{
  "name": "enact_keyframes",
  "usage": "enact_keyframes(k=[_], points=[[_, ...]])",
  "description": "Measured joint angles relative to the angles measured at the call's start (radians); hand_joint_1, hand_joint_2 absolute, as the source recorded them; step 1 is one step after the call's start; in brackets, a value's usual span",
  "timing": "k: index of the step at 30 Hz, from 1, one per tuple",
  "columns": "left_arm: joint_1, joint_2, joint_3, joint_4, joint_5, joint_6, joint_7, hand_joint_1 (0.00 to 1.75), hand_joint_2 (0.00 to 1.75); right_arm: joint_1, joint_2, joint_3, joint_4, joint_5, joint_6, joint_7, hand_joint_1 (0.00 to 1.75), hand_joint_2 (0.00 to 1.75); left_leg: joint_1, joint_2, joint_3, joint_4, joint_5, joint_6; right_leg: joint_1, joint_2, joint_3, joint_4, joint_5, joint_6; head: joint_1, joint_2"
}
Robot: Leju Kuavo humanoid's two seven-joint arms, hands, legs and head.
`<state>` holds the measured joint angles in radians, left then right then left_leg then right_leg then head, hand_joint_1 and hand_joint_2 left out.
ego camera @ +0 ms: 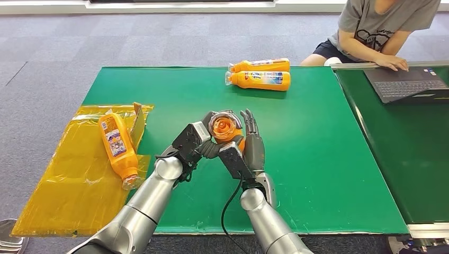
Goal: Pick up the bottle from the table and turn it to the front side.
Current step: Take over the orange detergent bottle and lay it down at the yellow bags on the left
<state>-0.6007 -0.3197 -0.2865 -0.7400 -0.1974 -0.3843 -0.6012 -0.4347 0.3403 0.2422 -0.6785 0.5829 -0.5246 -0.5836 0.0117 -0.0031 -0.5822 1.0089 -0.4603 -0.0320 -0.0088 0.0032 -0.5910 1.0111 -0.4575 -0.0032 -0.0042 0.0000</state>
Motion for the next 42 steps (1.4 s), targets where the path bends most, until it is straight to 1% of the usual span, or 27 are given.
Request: enact_keyframes(k=[11, 17, 21, 23, 28, 31, 33, 42], points=[[0.000, 0.000, 0.000, -0.002, -0.002, 0.009, 0.000, 1.75, 1.75, 0.001, 0.000, 0.000, -0.002, 0.004, -0.002, 0.002, 0.00, 0.00, 0.000, 0.000, 0.000, 0.000, 0.000, 0.000, 0.000, 0.000, 0.000, 0.000, 0.000, 0.000, 0.000, 0.000], [0.000, 0.000, 0.000, -0.003, -0.008, 0.037, 0.001, 1.75, 1.75, 0.000, 0.000, 0.000, -0.002, 0.004, -0.005, 0.002, 0.00, 0.00, 0.000, 0.000, 0.000, 0.000, 0.000, 0.000, 0.000, 0.000, 0.000, 0.000, 0.000, 0.000, 0.000, 0.000], [0.001, -0.003, -0.001, -0.011, -0.019, 0.103, 0.012, 1.75, 1.75, -0.003, 0.000, 0.000, -0.002, -0.001, -0.009, 0.003, 0.00, 0.00, 0.000, 0.000, 0.000, 0.000, 0.000, 0.000, 0.000, 0.000, 0.000, 0.000, 0.000, 0.000, 0.000, 0.000], [0.001, -0.006, -0.002, -0.016, -0.039, 0.151, 0.023, 1.75, 1.75, -0.004, 0.000, 0.000, -0.002, -0.003, -0.010, 0.006, 0.00, 0.00, 0.000, 0.000, 0.000, 0.000, 0.000, 0.000, 0.000, 0.000, 0.000, 0.000, 0.000, 0.000, 0.000, 0.000], [-0.004, -0.017, -0.008, -0.034, -0.129, 0.377, 0.070, 1.75, 1.75, 0.000, 0.000, 0.000, 0.000, -0.005, -0.017, 0.011, 0.00, 0.00, 0.000, 0.000, -0.001, 0.000, 0.000, 0.000, 0.000, -0.001, 0.000, 0.000, 0.000, 0.000, 0.000, 0.000], [-0.015, -0.012, -0.008, -0.037, -0.168, 0.475, 0.093, 1.75, 1.75, 0.005, 0.000, -0.001, 0.006, -0.013, -0.020, 0.002, 0.00, 0.00, 0.000, 0.000, -0.001, 0.000, 0.000, 0.000, 0.000, -0.001, 0.000, 0.000, 0.000, 0.000, 0.000, 0.000], [-0.020, -0.006, -0.008, -0.036, -0.182, 0.503, 0.101, 1.75, 1.75, 0.005, 0.000, -0.001, 0.010, -0.016, -0.020, -0.003, 0.00, 0.00, 0.000, 0.000, -0.001, 0.000, 0.000, 0.000, 0.000, -0.001, 0.000, 0.000, 0.000, 0.000, 0.000, 0.000], [-0.033, 0.006, -0.007, -0.029, -0.198, 0.539, 0.100, 1.75, 1.75, 0.006, 0.000, -0.002, 0.026, -0.024, -0.020, -0.007, 0.00, 0.00, 0.000, 0.000, -0.001, 0.000, 0.000, 0.000, 0.000, -0.001, 0.000, 0.000, 0.000, 0.000, 0.000, 0.000]])
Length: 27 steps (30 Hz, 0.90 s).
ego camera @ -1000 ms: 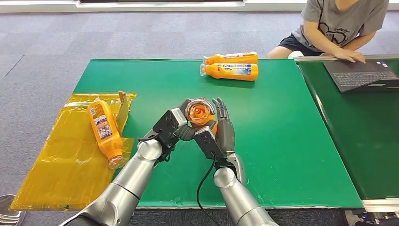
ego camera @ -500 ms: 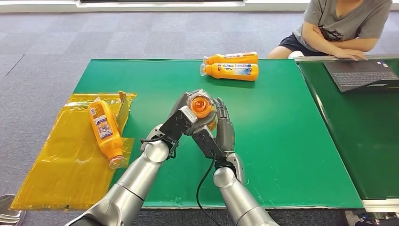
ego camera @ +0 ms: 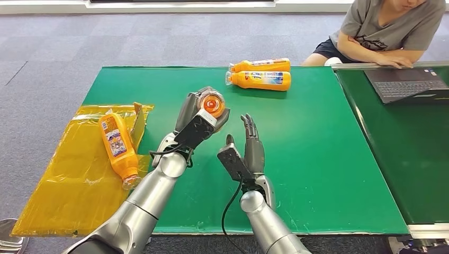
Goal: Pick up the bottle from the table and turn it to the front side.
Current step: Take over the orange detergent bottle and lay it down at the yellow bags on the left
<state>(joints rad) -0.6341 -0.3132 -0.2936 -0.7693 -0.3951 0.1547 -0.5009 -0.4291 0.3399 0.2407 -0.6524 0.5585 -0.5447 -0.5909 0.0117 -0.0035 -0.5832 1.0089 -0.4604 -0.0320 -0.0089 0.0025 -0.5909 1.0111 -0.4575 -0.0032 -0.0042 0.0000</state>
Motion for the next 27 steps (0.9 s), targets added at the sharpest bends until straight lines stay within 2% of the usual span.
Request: enact_keyframes(k=[6, 11, 14, 18, 22, 27], points=[[-0.005, 0.005, 0.005, 0.035, -0.038, 0.068, -0.006, 1.75, 1.75, 0.004, 0.000, 0.000, 0.011, -0.016, -0.004, -0.012, 0.00, 0.00, 0.000, 0.000, 0.000, 0.000, 0.000, 0.000, 0.000, 0.000, 0.000, 0.000, 0.000, 0.000, 0.000, 0.000], [-0.006, 0.005, 0.006, 0.081, -0.091, 0.167, -0.013, 1.75, 1.75, 0.005, 0.000, 0.000, 0.020, -0.029, -0.011, -0.019, 0.00, 0.00, 0.000, 0.000, 0.000, 0.000, 0.000, 0.000, 0.000, 0.000, 0.000, 0.000, 0.000, 0.000, 0.000, 0.000], [-0.006, 0.005, 0.004, 0.097, -0.148, 0.249, 0.010, 1.75, 1.75, 0.005, 0.000, 0.000, 0.024, -0.030, -0.015, -0.018, 0.00, 0.00, 0.000, 0.000, 0.000, 0.000, 0.000, 0.000, 0.000, 0.000, 0.000, 0.000, 0.000, 0.000, 0.000, 0.000], [-0.010, 0.009, -0.005, 0.113, -0.259, 0.391, 0.076, 1.75, 1.75, 0.009, 0.000, 0.010, 0.026, 0.059, -0.088, 0.037, 0.00, 1.75, 0.000, 0.000, 0.000, 0.000, 0.000, 0.000, 0.000, 0.000, 0.000, 0.000, 0.000, 0.000, 0.000, 0.000], [0.002, 0.037, -0.002, 0.094, -0.341, 0.447, 0.128, 1.75, 1.75, 0.063, -0.017, 0.031, -0.061, 0.229, -0.133, 0.163, 0.00, 1.75, 0.000, 0.000, 0.000, 0.000, 0.000, 0.000, 0.000, 0.000, 0.000, 0.000, 0.000, 0.000, 0.000, 0.000], [0.079, 0.108, 0.037, -0.030, -0.472, 0.473, 0.190, 1.75, 1.75, 0.258, -0.081, 0.034, -0.345, 0.510, -0.094, 0.343, 0.00, 1.75, 0.000, 0.000, 0.000, 0.000, -0.002, 0.000, 0.000, 0.000, 0.000, 0.000, -0.002, 0.000, 0.000, 0.000]])
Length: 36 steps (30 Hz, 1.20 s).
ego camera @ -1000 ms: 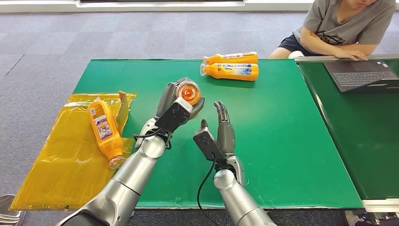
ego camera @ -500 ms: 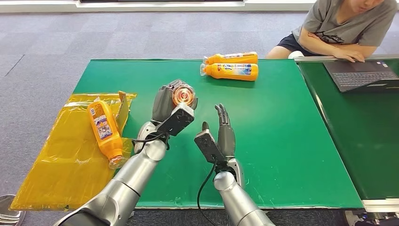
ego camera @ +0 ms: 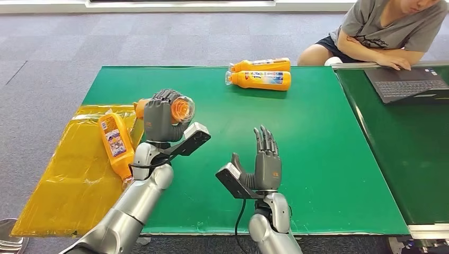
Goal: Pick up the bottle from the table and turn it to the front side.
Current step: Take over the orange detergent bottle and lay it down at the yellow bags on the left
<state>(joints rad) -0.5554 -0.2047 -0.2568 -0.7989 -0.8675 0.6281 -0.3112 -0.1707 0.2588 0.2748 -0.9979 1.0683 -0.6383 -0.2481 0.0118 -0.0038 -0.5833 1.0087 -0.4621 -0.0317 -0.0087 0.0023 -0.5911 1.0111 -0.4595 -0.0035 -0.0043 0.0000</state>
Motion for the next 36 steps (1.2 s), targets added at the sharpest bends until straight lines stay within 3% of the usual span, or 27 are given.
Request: enact_keyframes(k=[3, 7, 15, 20, 25, 32, 34, 36], points=[[0.052, 0.036, 0.029, -0.088, -0.066, -0.001, 0.030, 1.75, 1.75, 0.113, -0.035, -0.002, -0.140, 0.097, 0.009, 0.058, 0.00, 1.75, 0.000, 0.000, 0.000, 0.000, -0.001, 0.000, 0.000, 0.000, 0.000, 0.000, -0.001, 0.000, 0.000, 0.000], [0.095, 0.058, 0.053, -0.171, -0.091, -0.012, 0.040, 1.75, 1.75, 0.191, -0.060, -0.005, -0.254, 0.118, 0.011, 0.074, 0.00, 1.75, 0.000, 0.000, -0.001, 0.000, -0.001, 0.000, 0.000, 0.000, 0.000, 0.000, -0.001, 0.001, 0.000, 0.000], [0.120, 0.069, 0.069, -0.230, -0.123, -0.003, 0.056, 1.75, 1.75, 0.229, -0.073, -0.005, -0.333, 0.131, 0.013, 0.089, 0.00, 1.75, 0.000, 0.000, 0.000, 0.000, 0.000, 0.000, 0.000, 0.000, 0.001, 0.000, 0.000, 0.001, 0.000, 0.000], [0.164, 0.091, 0.088, -0.307, -0.281, 0.036, 0.129, 1.75, 1.75, 0.279, -0.092, -0.017, -0.377, 0.153, -0.012, 0.146, 0.00, 1.75, 0.000, 0.000, 0.000, 0.000, 0.000, 0.000, 0.000, 0.000, 0.000, 0.000, 0.000, 0.001, 0.000, 0.000], [0.221, 0.110, 0.118, -0.431, -0.489, 0.063, 0.191, 1.75, 1.75, 0.310, -0.106, -0.055, -0.407, 0.145, -0.039, 0.148, 0.00, 1.75, 0.000, 0.000, 0.000, 0.000, -0.001, 0.000, 0.000, 0.000, 0.000, 0.000, -0.001, 0.001, 0.000, 0.000], [0.269, 0.106, 0.144, -0.569, -0.565, 0.063, 0.159, 1.75, 1.75, 0.312, -0.108, -0.074, -0.414, 0.146, -0.037, 0.137, 0.00, 1.75, 0.000, 0.001, 0.000, 0.000, -0.001, 0.000, 0.000, 0.000, 0.000, 0.000, -0.001, 0.001, 0.000, 0.000], [0.279, 0.151, 0.150, -0.641, -0.589, 0.059, 0.221, 1.75, 1.75, 0.313, -0.108, -0.078, -0.414, 0.148, -0.043, 0.143, 0.00, 1.75, 0.000, 0.001, 0.001, 0.000, -0.001, 0.000, 0.000, 0.000, 0.000, 0.000, -0.001, 0.001, 0.000, 0.000], [0.278, 0.242, 0.126, -0.709, -0.613, 0.043, 0.372, 1.75, 1.75, 0.317, -0.108, -0.084, -0.413, 0.154, -0.050, 0.152, 0.00, 1.75, 0.001, 0.002, 0.002, 0.000, 0.000, -0.001, 0.000, 0.001, -0.001, 0.000, -0.001, 0.000, 0.000, 0.000]])
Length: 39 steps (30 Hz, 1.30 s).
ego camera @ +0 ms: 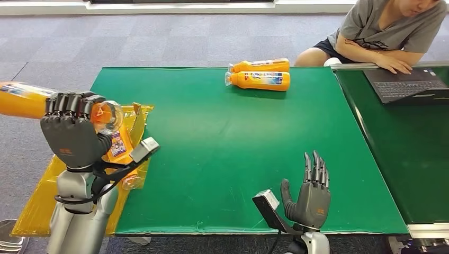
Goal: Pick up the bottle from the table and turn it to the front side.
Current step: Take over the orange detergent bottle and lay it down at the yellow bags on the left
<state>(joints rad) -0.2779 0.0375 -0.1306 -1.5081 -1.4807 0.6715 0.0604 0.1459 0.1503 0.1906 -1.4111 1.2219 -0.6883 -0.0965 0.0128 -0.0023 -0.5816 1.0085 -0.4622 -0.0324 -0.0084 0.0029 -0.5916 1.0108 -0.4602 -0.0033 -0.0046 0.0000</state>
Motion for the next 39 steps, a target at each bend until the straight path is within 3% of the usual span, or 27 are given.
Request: enact_keyframes(k=[3, 5, 7, 11, 16, 21, 26, 30, 39], points=[[-0.063, 0.110, -0.111, 0.014, 0.000, -0.069, 0.245, 1.75, 1.75, 0.008, 0.000, -0.011, -0.001, 0.008, 0.003, 0.004, 0.00, 1.75, 0.002, -0.001, -0.001, 0.000, 0.002, -0.001, 0.002, -0.002, -0.002, 0.000, 0.001, -0.001, 0.000, 0.000], [-0.130, 0.174, -0.246, 0.029, 0.000, -0.129, 0.451, 1.75, 1.75, 0.010, 0.000, -0.016, -0.001, 0.011, 0.007, 0.005, 0.00, 1.75, 0.002, -0.002, -0.003, 0.000, 0.003, -0.001, 0.003, -0.003, -0.001, 0.000, 0.001, -0.001, 0.000, 0.000], [-0.183, 0.233, -0.405, 0.049, -0.001, -0.185, 0.581, 1.75, 1.75, 0.013, 0.000, -0.020, -0.002, 0.014, 0.010, 0.005, 0.00, 1.75, 0.001, -0.002, -0.002, 0.000, 0.003, -0.001, 0.001, -0.002, 0.000, 0.000, 0.002, -0.002, 0.000, 0.000], [-0.227, 0.302, -0.625, 0.099, -0.001, -0.278, 0.601, 1.75, 1.75, 0.024, 0.000, -0.031, -0.006, 0.015, 0.021, 0.001, 0.00, 1.75, 0.000, 0.002, -0.001, 0.000, 0.002, 0.000, 0.000, 0.001, -0.001, 0.000, 0.003, -0.001, 0.000, 0.000], [-0.235, 0.354, -0.739, 0.140, -0.001, -0.331, 0.602, 1.75, 1.75, 0.036, 0.000, -0.041, -0.007, 0.005, 0.025, -0.012, 0.00, 1.75, -0.001, 0.003, -0.002, 0.000, 0.002, 0.000, 0.000, 0.002, -0.001, 0.000, 0.003, -0.001, 0.000, 0.000], [-0.194, 0.386, -0.773, 0.142, -0.001, -0.381, 0.600, 1.75, 1.75, 0.042, 0.000, -0.045, -0.007, -0.002, 0.039, -0.025, 0.00, 1.75, 0.000, 0.003, -0.002, -0.001, 0.001, 0.000, 0.000, 0.002, -0.001, 0.000, 0.002, -0.001, 0.000, 0.000], [-0.060, 0.400, -0.762, 0.102, -0.001, -0.515, 0.542, 1.75, 1.75, 0.042, 0.000, -0.047, -0.006, -0.010, 0.045, -0.041, 0.00, 1.75, -0.001, 0.004, -0.002, -0.001, 0.000, 0.000, 0.000, 0.002, -0.001, 0.000, 0.001, -0.002, 0.000, 0.000], [0.033, 0.389, -0.698, 0.097, -0.001, -0.612, 0.494, 1.75, 1.75, 0.042, 0.000, -0.047, 0.001, -0.015, 0.042, -0.044, 0.00, 1.75, -0.001, 0.004, -0.002, -0.001, 0.000, 0.000, 0.000, 0.002, -0.002, 0.000, 0.001, -0.001, 0.000, 0.000], [0.142, 0.361, -0.557, 0.104, -0.001, -0.650, 0.492, 1.75, 1.75, 0.040, 0.000, -0.047, 0.005, -0.002, 0.049, -0.039, 0.00, 1.75, 0.000, 0.003, -0.002, -0.001, 0.000, 0.000, 0.000, 0.001, -0.001, 0.000, 0.001, -0.001, 0.000, 0.000]])
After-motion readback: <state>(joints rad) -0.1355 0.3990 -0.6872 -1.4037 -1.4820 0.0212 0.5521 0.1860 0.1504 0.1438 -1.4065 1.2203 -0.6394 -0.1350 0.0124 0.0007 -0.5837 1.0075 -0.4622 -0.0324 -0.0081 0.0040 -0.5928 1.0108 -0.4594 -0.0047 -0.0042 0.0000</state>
